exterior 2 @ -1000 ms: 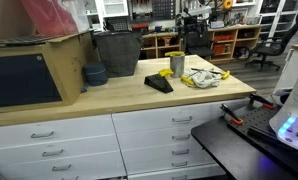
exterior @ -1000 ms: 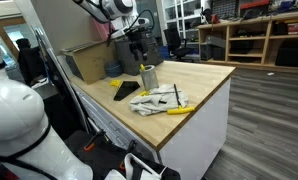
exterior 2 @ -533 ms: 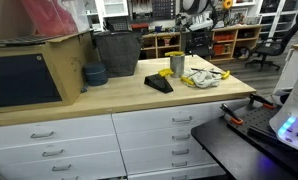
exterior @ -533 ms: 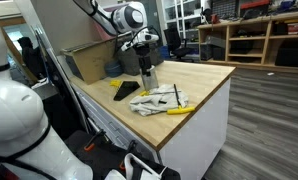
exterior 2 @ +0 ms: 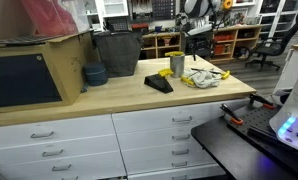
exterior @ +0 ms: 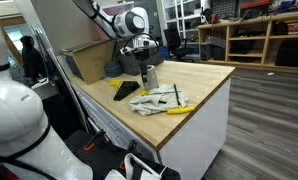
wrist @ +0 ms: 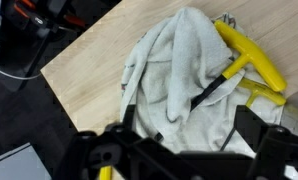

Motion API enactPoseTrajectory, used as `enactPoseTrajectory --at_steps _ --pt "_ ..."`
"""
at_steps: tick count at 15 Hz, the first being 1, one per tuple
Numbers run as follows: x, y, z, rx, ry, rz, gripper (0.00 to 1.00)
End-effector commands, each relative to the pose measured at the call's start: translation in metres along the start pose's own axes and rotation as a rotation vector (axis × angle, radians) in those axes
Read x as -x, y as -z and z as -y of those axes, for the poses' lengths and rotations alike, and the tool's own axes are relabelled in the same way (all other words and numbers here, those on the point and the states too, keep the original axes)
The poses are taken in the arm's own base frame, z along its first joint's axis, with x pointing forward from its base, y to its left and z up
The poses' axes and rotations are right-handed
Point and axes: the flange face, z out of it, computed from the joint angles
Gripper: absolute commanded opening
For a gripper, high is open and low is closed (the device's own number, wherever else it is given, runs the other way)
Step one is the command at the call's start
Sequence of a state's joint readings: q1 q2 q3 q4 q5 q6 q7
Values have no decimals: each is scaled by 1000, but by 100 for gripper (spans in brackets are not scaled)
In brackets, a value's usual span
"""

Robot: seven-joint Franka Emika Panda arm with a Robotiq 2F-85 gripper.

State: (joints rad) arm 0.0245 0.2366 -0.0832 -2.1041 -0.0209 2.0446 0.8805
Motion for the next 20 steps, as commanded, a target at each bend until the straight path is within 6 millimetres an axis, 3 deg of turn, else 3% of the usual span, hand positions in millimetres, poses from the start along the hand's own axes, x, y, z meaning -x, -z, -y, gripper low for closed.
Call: enactPoseTrajectory --at_steps 1,6,11,14,17,20 --pt "17 0 12 0 -47 -10 100" --pt "23 -25 26 73 -115 -42 100" --pt "2 -73 20 147 -171 -5 100" --pt "-8 -93 16 169 -179 8 100" --pt "-12 -95 19 160 -172 -9 100" --pt "-15 -84 25 140 -148 -46 100"
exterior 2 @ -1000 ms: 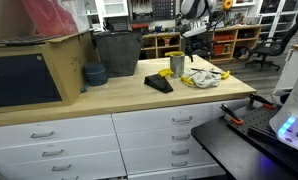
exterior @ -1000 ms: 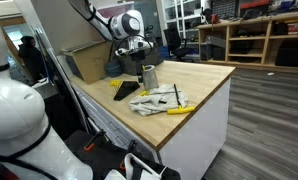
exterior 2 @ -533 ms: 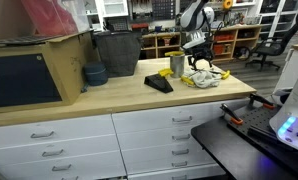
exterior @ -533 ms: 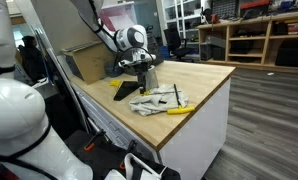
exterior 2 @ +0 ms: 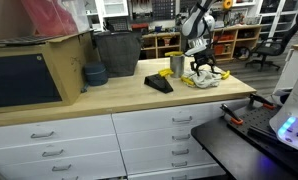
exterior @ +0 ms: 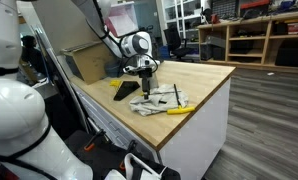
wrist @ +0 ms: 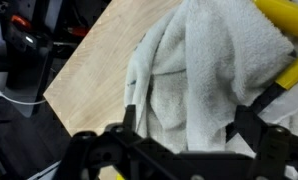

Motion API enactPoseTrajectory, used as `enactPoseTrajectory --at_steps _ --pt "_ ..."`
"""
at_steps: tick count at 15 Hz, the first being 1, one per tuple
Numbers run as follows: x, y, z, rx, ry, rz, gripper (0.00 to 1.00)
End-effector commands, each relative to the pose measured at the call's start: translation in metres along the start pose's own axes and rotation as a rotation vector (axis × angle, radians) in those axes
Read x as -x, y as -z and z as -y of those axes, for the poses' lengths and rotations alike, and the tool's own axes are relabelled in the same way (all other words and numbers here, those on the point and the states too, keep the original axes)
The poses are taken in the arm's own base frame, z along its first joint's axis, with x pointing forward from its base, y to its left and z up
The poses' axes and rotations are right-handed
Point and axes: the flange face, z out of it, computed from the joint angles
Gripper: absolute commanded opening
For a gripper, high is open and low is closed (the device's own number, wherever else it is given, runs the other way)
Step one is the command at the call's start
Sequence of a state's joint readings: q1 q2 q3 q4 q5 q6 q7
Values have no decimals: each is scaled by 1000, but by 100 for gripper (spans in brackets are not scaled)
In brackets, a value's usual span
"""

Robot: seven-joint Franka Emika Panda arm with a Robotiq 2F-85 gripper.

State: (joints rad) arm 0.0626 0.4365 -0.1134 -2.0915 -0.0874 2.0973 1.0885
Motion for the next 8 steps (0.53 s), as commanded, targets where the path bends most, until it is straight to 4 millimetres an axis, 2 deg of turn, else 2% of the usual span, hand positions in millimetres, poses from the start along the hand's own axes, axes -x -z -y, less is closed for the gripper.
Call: enactPoseTrajectory --at_steps 1,6,8 --pt "-3 18 7 -29 19 -62 100" --pt "-4 27 15 -42 49 -111 100" --pt "-6 19 18 -23 55 -105 100"
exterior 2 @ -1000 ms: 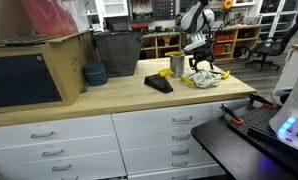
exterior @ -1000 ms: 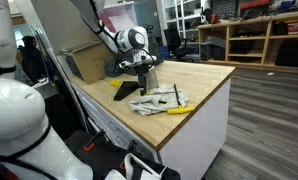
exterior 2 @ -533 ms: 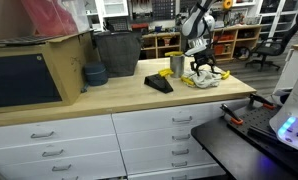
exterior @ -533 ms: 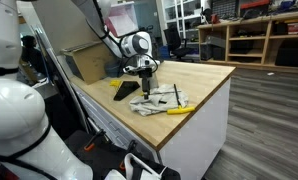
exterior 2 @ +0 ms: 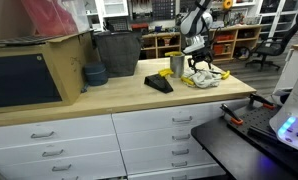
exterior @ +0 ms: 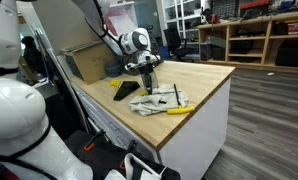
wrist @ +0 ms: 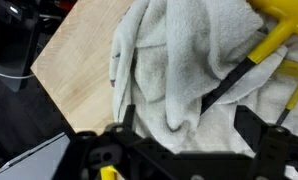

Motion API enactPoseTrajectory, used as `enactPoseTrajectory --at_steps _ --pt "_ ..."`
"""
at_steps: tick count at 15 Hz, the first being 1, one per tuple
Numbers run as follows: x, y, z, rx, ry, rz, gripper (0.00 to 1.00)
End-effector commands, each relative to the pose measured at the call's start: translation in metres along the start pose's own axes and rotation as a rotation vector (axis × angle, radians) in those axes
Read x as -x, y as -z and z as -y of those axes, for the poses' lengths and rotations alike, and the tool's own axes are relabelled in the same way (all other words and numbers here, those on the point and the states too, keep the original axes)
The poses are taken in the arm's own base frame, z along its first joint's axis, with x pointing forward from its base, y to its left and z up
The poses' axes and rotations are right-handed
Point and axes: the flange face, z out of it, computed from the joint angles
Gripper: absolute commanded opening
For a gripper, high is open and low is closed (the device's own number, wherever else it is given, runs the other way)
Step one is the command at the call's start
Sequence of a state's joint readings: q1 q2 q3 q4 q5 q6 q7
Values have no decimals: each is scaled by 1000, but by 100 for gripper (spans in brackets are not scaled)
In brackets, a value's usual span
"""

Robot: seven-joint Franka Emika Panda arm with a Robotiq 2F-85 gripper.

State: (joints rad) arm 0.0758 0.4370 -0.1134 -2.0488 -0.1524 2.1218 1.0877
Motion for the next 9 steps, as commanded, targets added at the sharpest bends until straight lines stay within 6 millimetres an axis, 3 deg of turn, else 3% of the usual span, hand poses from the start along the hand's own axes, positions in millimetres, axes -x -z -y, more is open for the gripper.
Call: enactPoseTrajectory --at_steps 1,4,5,6,9 --pt "-2 -9 6 14 15 -11 100" --pt "-3 -25 6 34 19 5 100" --pt "-3 -28 6 39 17 5 75" --pt "-3 -30 6 43 17 5 74" --pt "0 -21 5 24 18 -11 51"
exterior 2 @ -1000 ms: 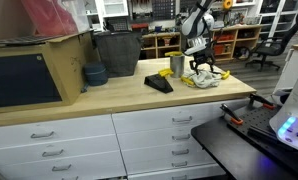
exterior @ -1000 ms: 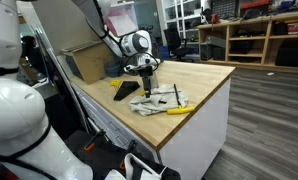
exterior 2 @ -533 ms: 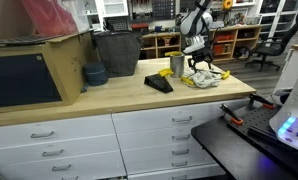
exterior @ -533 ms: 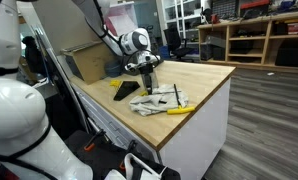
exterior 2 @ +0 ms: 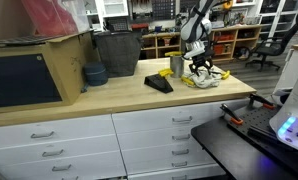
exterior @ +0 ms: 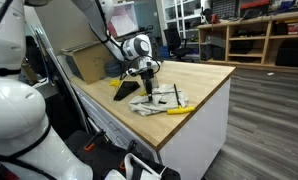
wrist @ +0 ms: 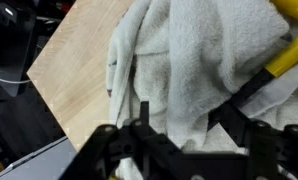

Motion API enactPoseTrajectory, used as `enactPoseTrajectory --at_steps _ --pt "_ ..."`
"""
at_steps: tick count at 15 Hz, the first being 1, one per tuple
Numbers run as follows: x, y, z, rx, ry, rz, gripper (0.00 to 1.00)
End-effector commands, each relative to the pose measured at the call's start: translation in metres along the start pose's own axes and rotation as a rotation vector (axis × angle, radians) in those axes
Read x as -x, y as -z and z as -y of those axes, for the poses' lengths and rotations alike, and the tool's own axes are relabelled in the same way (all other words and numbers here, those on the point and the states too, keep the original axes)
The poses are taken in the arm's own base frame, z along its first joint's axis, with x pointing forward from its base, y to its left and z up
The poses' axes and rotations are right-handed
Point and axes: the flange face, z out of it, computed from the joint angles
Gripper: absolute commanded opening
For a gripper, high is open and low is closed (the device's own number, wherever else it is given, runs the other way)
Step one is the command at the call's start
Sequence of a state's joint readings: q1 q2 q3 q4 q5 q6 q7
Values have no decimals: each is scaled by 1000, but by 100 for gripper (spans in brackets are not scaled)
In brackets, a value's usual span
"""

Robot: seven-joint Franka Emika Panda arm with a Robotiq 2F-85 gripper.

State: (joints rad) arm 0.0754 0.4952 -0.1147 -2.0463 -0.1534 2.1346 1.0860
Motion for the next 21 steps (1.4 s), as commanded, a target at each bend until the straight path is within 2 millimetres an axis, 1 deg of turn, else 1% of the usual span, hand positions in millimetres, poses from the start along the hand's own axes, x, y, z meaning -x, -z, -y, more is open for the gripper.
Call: enactPoseTrajectory --at_steps 1,2,5,7,10,14,17,19,21 --pt "1 14 -1 -24 11 -38 42" --pt "4 20 -3 -33 16 -53 36" --pt "14 36 -4 -41 46 -115 12" --pt "32 51 -6 -34 93 -175 0" --pt "77 62 -5 -11 207 -237 0" --pt "131 63 -1 19 355 -247 0" --pt "162 60 -2 39 451 -231 0" --pt "182 58 -3 40 566 -207 0" --pt "196 56 -6 38 691 -195 0"
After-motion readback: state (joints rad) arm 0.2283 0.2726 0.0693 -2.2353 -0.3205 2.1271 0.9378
